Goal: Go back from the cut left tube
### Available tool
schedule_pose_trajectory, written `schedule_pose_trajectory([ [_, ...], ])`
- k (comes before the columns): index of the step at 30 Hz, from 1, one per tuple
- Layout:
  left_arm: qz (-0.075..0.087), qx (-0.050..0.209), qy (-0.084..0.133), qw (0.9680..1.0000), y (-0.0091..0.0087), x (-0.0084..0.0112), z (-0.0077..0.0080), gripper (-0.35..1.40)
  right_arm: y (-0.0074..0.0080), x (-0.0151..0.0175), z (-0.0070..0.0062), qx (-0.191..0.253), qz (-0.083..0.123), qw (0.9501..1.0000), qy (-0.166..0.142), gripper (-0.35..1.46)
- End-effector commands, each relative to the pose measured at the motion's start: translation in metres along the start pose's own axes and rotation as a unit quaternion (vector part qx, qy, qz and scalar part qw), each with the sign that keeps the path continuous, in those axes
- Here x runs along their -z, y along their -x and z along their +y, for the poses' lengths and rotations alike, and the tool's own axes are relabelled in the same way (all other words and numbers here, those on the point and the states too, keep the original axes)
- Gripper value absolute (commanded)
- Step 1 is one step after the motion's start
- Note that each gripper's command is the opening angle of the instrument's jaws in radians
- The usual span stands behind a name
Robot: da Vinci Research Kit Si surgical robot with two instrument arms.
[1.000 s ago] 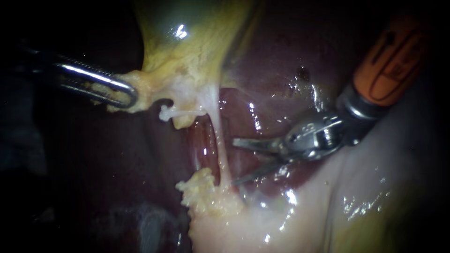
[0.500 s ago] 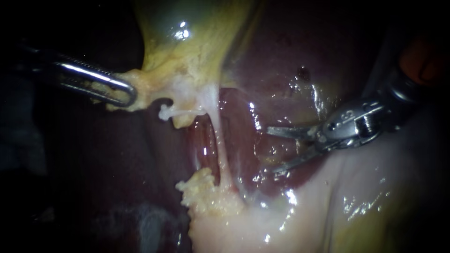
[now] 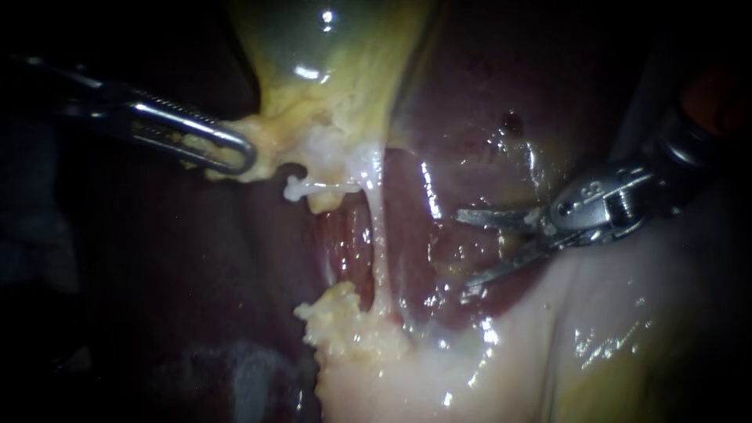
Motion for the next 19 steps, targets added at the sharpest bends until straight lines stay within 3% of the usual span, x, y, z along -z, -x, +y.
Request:
schedule_pose_trajectory([
  [1, 0.0, -0.002, -0.002, 1.0, 0.0002, -0.0002, -0.0002, -0.35, 0.0, 0.0, 0.0, 0.002, 0.0, 1.0, 0.0, 1.45],
  [7, -0.001, -0.005, -0.003, 1.0, 0.0012, -0.0013, -0.0014, -0.35, 0.0, 0.0, 0.0001, 0.002, 0.0, 1.0, 0.0, 1.45],
  [19, -0.001, -0.008, -0.003, 1.0, 0.0011, -0.0013, -0.0012, -0.35, 0.0, 0.0, 0.0001, 0.002, 0.0, 1.0, 0.0, 1.45],
])
